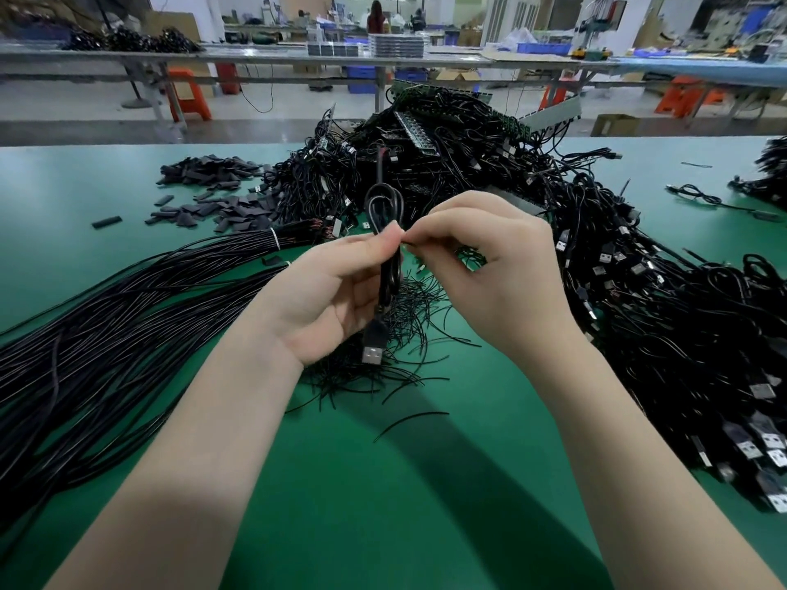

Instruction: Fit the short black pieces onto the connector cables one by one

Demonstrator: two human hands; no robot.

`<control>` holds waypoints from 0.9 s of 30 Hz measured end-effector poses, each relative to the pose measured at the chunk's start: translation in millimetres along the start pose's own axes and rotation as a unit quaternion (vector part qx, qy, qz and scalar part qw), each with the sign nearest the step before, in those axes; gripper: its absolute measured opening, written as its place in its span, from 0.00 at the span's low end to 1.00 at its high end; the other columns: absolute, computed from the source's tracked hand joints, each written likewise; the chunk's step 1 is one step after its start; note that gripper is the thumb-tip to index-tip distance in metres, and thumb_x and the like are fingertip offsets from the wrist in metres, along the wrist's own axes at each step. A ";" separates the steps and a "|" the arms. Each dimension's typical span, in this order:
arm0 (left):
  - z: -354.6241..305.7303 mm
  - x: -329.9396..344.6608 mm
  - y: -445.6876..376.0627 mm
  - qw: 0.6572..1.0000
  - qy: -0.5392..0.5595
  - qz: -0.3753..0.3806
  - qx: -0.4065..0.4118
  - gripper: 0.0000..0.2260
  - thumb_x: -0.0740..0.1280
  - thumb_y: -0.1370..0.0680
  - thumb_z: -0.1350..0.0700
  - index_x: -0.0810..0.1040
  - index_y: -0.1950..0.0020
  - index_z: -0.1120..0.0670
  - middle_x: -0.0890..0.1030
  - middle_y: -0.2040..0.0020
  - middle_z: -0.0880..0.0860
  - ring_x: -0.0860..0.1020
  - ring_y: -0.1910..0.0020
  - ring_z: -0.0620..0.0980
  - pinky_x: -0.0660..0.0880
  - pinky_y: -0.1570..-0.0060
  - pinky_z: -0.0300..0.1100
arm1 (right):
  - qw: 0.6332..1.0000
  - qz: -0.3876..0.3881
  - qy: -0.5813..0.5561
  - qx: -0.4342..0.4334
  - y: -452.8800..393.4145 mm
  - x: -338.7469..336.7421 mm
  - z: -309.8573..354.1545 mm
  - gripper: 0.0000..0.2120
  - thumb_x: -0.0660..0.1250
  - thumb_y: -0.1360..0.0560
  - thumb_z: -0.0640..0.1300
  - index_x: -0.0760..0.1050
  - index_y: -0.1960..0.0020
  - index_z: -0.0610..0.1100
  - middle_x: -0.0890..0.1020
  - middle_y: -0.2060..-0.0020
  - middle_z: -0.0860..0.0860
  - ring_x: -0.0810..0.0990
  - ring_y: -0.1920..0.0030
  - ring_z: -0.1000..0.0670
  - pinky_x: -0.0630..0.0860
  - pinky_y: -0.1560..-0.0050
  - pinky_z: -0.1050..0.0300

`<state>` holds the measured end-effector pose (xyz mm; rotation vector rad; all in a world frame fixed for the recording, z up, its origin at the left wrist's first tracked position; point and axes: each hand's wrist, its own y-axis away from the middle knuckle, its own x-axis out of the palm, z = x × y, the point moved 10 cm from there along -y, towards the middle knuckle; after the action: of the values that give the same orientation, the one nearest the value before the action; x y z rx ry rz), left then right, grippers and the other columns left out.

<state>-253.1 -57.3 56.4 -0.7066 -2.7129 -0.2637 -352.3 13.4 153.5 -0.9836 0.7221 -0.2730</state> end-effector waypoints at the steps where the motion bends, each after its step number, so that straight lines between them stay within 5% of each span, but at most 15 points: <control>1: 3.1 2.7 0.3 1.000 0.023 0.011 -0.018 0.07 0.76 0.37 0.49 0.82 0.70 0.51 0.77 0.69 0.47 0.75 0.73 0.42 0.74 0.71 0.34 | 1.000 -0.004 0.007 -0.017 0.3 -0.5 2.4 0.03 0.71 0.27 0.33 0.83 0.56 0.38 0.82 0.60 0.46 0.80 0.58 0.50 0.76 0.55 0.61; 7: 5.3 3.7 2.1 0.999 -0.008 0.015 -0.029 0.08 0.74 0.34 0.49 0.83 0.70 0.51 0.75 0.69 0.46 0.74 0.71 0.41 0.73 0.65 0.37 | 0.998 0.045 0.015 -0.050 2.7 5.2 5.3 0.13 0.67 0.29 0.26 0.85 0.57 0.42 0.79 0.60 0.45 0.77 0.60 0.48 0.72 0.60 0.59; 10: -8.1 5.6 3.4 0.997 -0.057 0.020 0.039 0.05 0.75 0.34 0.49 0.83 0.67 0.49 0.77 0.69 0.45 0.75 0.70 0.41 0.72 0.64 0.36 | 0.994 0.046 -0.090 0.049 3.4 10.3 -10.7 0.10 0.68 0.27 0.30 0.83 0.56 0.44 0.79 0.61 0.49 0.78 0.61 0.52 0.72 0.59 0.62; 14: -27.3 -4.0 7.1 0.986 -0.106 -0.026 0.123 0.04 0.72 0.34 0.48 0.84 0.64 0.47 0.81 0.66 0.44 0.77 0.68 0.39 0.73 0.67 0.31 | 0.916 0.049 -0.274 0.288 20.9 32.4 -48.4 0.08 0.74 0.28 0.44 0.79 0.51 0.44 0.82 0.64 0.50 0.82 0.62 0.49 0.78 0.60 0.60; 22: -24.4 0.1 7.7 0.985 -0.127 -0.021 0.117 0.10 0.76 0.42 0.44 0.86 0.63 0.44 0.84 0.63 0.43 0.81 0.65 0.39 0.71 0.57 0.37 | 0.824 0.071 -0.413 0.382 35.7 48.3 -62.0 0.07 0.75 0.36 0.46 0.83 0.60 0.44 0.83 0.66 0.49 0.80 0.64 0.54 0.75 0.63 0.63; 25: -27.3 -2.2 8.3 0.981 -0.143 -0.026 0.132 0.12 0.76 0.42 0.45 0.87 0.61 0.45 0.85 0.62 0.44 0.79 0.63 0.39 0.70 0.57 0.38 | 0.835 0.069 -0.403 0.368 33.0 44.2 -61.5 0.05 0.76 0.34 0.42 0.83 0.59 0.43 0.83 0.64 0.47 0.80 0.63 0.52 0.74 0.63 0.62; 27: -32.1 -3.3 9.5 0.976 -0.156 -0.030 0.149 0.12 0.77 0.41 0.45 0.87 0.60 0.45 0.85 0.62 0.44 0.78 0.63 0.39 0.71 0.60 0.34 | 0.878 0.052 -0.351 0.320 25.7 35.7 -57.4 0.03 0.75 0.31 0.37 0.82 0.58 0.42 0.84 0.64 0.47 0.81 0.63 0.52 0.74 0.63 0.63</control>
<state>-237.2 -58.8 85.9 -0.6221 -2.9773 0.2591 -366.8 -29.0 96.7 -0.3454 -0.0107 -0.0337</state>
